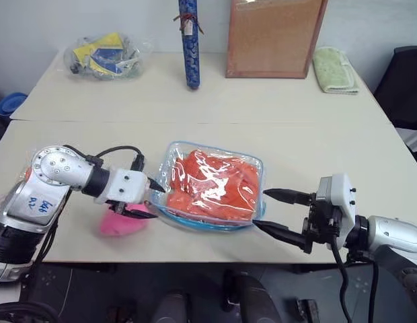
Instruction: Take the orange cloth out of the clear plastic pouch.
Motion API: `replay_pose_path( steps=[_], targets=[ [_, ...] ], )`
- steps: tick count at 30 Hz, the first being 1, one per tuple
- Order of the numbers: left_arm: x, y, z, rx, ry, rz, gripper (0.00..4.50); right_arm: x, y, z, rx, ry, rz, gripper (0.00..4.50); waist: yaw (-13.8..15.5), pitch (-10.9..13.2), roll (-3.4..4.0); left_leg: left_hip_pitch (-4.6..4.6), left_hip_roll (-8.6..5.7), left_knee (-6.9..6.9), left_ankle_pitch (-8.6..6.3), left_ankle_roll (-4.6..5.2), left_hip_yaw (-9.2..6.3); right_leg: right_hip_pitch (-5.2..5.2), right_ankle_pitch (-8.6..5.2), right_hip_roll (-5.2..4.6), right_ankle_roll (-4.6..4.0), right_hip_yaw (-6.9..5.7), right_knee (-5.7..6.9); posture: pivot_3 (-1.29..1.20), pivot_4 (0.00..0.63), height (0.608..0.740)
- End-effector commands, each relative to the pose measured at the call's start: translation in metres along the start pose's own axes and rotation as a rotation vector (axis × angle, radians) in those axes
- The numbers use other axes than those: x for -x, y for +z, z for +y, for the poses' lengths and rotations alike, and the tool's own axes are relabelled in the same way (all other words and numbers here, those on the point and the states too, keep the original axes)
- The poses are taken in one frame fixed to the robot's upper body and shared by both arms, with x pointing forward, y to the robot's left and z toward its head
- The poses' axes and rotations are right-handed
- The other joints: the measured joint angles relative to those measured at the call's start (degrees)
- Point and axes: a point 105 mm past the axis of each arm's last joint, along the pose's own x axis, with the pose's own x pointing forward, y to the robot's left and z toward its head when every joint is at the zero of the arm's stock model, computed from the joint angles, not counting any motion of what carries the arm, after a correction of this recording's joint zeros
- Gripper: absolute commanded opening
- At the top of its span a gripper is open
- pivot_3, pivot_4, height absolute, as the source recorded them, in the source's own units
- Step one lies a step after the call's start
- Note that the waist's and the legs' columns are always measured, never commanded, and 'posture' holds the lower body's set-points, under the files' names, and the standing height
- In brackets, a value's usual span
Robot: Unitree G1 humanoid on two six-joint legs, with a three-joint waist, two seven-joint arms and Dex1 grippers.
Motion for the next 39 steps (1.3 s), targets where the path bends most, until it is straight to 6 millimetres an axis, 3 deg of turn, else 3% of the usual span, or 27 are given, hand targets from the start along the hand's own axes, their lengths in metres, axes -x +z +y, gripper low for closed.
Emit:
replay_pose_path(
  steps=[1,8,11,19,24,28,32,37,39],
  targets=[
    [-0.009,-0.001,0.011,-0.098,0.039,0.014,3.15,0.002,0.007,0.009,0.033,0.012,-0.008,3.74,0.3,0.0,0.0,0.0,0.01,0.0,0.0,0.01,0.0,0.0,0.0,-0.01,0.0,0.01,0.0,0.0,0.15,0.74],
    [-0.021,-0.005,0.016,-0.127,0.062,-0.016,3.15,0.005,0.003,0.011,0.039,-0.007,0.011,3.74,0.42,-0.02,-0.03,0.0,-0.01,0.13,-0.02,0.09,-0.1,-0.01,0.05,-0.04,0.09,-0.03,0.02,0.0,0.15,0.74],
    [-0.023,-0.006,0.017,-0.118,0.065,-0.031,2.54,0.006,0.0,0.01,0.044,-0.013,0.023,3.77,0.42,-0.02,-0.03,0.01,-0.01,0.12,-0.02,0.1,-0.1,0.0,0.05,-0.05,0.09,-0.02,0.03,0.0,0.15,0.74],
    [-0.02,0.004,0.012,-0.019,0.04,-0.128,0.04,0.009,-0.005,0.011,0.043,-0.022,0.038,3.77,0.4,-0.02,-0.04,0.01,-0.01,0.13,-0.03,0.11,-0.12,0.01,0.05,-0.05,0.09,-0.04,0.04,0.0,0.15,0.74],
    [-0.018,0.016,0.005,0.309,0.005,-0.3,0.04,0.009,-0.004,0.01,0.067,-0.037,0.042,3.77,0.34,-0.02,-0.04,0.01,0.0,0.14,-0.03,0.11,-0.12,0.01,0.05,-0.04,0.09,-0.03,0.06,0.0,0.15,0.74],
    [-0.029,0.021,0.025,0.585,0.154,-0.385,0.04,0.006,-0.006,0.011,0.117,-0.06,0.072,3.77,0.49,-0.02,-0.04,0.0,0.0,0.15,-0.02,0.11,-0.15,0.04,0.05,-0.04,0.09,0.03,0.06,0.0,0.15,0.74],
    [-0.045,0.034,0.042,0.729,0.283,-0.453,0.0,0.0,-0.014,0.009,0.159,-0.094,0.104,2.85,0.55,-0.07,-0.12,0.0,-0.06,0.21,-0.01,0.15,-0.28,0.09,0.1,-0.07,0.2,0.06,0.02,0.0,0.15,0.74],
    [-0.063,0.049,0.036,0.735,0.29,-0.462,0.0,-0.018,-0.03,-0.013,0.258,-0.206,0.174,1.17,0.0,-0.08,-0.14,0.0,-0.06,0.18,0.01,0.1,-0.18,0.06,0.11,-0.05,0.2,0.16,0.07,0.0,0.15,0.74],
    [-0.068,0.051,0.033,0.707,0.287,-0.447,0.0,-0.025,-0.035,-0.024,0.31,-0.247,0.2,1.17,-0.22,-0.09,-0.14,0.02,-0.05,0.16,0.03,0.04,-0.09,0.07,0.08,-0.03,0.15,0.24,0.1,0.0,0.15,0.74]
  ],
)
